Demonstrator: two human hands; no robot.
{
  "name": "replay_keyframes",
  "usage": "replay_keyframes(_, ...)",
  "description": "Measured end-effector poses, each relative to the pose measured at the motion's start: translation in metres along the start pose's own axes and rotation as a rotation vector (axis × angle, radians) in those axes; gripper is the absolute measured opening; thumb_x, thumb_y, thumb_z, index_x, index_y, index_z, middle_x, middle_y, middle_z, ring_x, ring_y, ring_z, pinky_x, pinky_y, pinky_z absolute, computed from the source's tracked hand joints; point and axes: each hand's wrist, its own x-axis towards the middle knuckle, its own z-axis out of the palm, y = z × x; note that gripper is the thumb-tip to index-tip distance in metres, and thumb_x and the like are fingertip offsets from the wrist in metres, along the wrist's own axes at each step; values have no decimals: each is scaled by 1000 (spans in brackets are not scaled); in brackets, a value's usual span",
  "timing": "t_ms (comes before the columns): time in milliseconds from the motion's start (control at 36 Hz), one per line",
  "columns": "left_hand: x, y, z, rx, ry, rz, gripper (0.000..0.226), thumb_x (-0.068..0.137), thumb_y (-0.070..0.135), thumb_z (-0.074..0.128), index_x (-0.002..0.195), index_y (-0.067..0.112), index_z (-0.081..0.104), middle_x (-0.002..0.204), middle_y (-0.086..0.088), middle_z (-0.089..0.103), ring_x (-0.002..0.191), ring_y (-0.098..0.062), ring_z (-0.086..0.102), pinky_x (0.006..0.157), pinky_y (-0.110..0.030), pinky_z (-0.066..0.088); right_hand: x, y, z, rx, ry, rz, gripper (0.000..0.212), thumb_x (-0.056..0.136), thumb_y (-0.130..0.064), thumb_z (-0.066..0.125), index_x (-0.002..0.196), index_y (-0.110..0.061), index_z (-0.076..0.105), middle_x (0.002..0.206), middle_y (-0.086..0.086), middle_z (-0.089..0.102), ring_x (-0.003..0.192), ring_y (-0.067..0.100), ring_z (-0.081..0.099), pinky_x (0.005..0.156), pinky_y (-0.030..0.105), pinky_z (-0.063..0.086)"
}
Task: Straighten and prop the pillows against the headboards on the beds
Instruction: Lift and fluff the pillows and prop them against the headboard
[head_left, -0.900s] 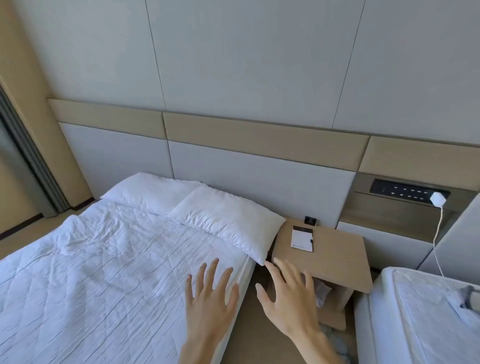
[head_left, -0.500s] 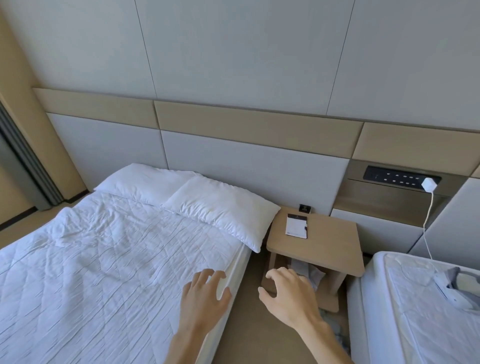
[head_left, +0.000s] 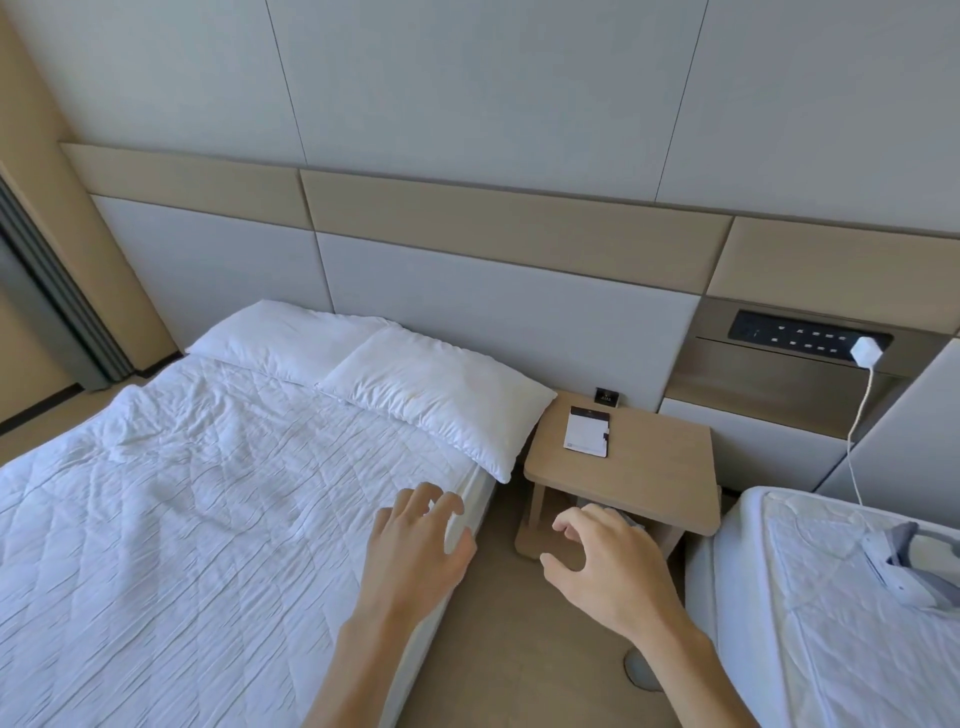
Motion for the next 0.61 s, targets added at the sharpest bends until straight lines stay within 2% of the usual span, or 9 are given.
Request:
replay_keyframes(139,7,21,5,31,59,4,18,85,43,52,100,37,60,108,19,56,103,-9,53,89,-29,39,9,20,-12,30,-8,-19,39,82,-61,58,112,-37,61,107,-22,60,103,1,57,90,32,49)
replay_keyframes(306,8,22,14,77,39,-21,17,84,42,54,97,37,62,107,19,58,102,-9,55,90,-32,41,22,28,-15,47,-61,-41,39,80,-62,59,110,-37,61,103,-22,60,101,1,57,89,33,50)
replay_keyframes(444,32,9,26,115,2,-58,19,85,47,51,99,38,62,112,19,57,107,-10,54,94,-35,40,55,32,-14,30,-85,-55,37,81,-61,60,111,-38,61,102,-23,58,93,-1,52,86,28,49)
replay_keyframes(611,88,-16,44,131,-16,-74,23,85,50,48,96,37,63,112,19,57,109,-10,54,91,-35,40,120,34,-2,5,-131,-50,39,81,-57,63,114,-35,62,103,-22,58,86,-2,44,80,23,43)
